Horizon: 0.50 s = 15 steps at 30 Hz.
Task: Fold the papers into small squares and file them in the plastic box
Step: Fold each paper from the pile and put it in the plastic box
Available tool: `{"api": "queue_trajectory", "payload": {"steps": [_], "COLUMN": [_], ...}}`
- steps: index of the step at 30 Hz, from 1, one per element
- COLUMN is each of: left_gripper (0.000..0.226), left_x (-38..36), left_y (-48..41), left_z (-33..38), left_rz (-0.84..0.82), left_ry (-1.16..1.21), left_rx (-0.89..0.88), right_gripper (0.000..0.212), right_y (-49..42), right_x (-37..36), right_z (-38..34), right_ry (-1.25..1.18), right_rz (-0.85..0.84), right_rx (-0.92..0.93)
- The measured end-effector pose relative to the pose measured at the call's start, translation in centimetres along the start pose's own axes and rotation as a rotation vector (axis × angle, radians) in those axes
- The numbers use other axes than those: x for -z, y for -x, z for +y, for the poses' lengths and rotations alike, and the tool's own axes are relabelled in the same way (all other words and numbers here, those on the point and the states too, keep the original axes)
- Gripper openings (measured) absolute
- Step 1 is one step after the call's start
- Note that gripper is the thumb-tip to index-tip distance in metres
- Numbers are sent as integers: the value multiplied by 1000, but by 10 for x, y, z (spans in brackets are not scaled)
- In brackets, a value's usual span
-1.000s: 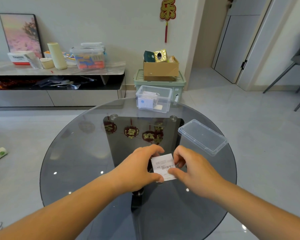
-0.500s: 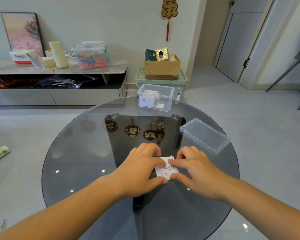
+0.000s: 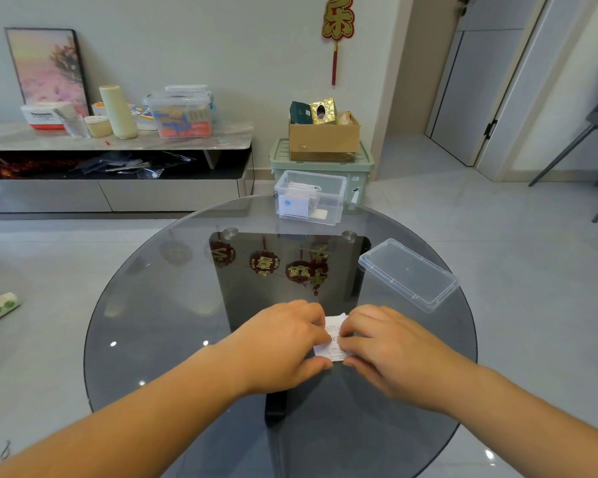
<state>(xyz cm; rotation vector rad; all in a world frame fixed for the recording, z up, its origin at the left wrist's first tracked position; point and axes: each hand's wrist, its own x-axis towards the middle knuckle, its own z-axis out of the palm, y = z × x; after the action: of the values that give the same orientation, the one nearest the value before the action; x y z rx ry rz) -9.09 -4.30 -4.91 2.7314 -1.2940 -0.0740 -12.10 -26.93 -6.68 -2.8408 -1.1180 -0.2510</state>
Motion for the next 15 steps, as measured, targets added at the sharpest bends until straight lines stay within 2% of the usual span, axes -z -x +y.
{"api": "queue_trajectory", "payload": {"steps": [4, 7, 15], "left_gripper": [36, 35, 25], "left_x": [-1, -5, -11], "left_y": [2, 1, 1], "left_z": [0, -1, 3], "left_rz": [57, 131, 256], "left_ry": [27, 66, 126], "left_rx": [-3, 37, 149], "right_gripper": [30, 33, 12], "right_y": [4, 3, -2], "right_x": [1, 1, -3], "right_z": [2, 1, 1], "right_ry": [-162, -172, -372], "right_rz": [29, 48, 131], "right_rx": [-47, -98, -338]}}
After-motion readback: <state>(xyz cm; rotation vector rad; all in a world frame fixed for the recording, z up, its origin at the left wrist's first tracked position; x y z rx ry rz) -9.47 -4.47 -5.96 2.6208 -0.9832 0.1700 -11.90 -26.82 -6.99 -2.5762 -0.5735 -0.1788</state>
